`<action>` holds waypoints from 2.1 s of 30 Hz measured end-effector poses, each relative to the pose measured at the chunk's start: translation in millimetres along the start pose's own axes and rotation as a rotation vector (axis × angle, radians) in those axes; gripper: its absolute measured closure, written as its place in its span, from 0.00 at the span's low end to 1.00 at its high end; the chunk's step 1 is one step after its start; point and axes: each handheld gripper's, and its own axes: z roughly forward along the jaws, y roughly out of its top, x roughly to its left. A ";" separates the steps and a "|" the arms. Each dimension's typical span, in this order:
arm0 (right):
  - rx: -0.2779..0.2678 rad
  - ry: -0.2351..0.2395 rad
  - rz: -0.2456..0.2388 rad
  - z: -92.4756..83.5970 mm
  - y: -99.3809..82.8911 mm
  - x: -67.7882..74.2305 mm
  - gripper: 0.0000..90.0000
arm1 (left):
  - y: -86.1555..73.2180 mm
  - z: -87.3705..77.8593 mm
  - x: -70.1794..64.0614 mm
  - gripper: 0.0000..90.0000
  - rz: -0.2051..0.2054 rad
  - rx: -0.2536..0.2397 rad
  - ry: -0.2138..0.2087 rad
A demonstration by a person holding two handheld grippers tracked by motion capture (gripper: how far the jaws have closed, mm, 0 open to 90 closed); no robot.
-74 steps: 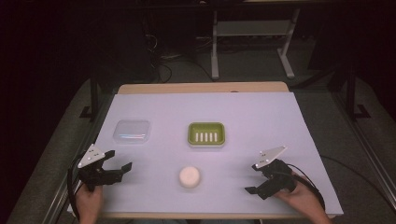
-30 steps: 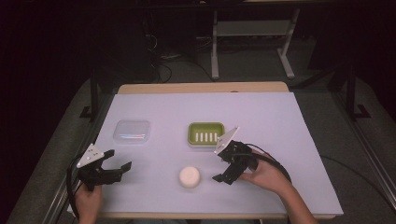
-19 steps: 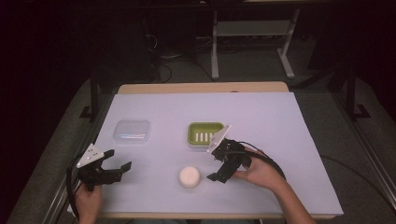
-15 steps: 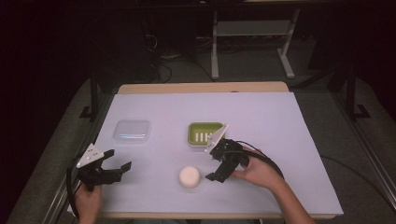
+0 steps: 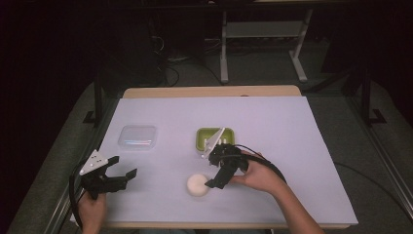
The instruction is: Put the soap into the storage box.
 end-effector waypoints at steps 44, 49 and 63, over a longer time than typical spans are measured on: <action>0.112 0.035 -0.019 62.8 20.1 12.6 0.17 | 0.0 0.3 -0.3 0.16 -0.005 -0.006 -0.004; 0.108 0.034 -0.022 65.3 20.5 13.2 0.17 | -0.2 0.8 -0.8 0.16 -0.010 -0.002 -0.005; 0.130 0.012 -0.020 72.7 18.8 15.1 0.21 | 0.0 0.0 0.1 0.16 -0.003 -0.005 -0.002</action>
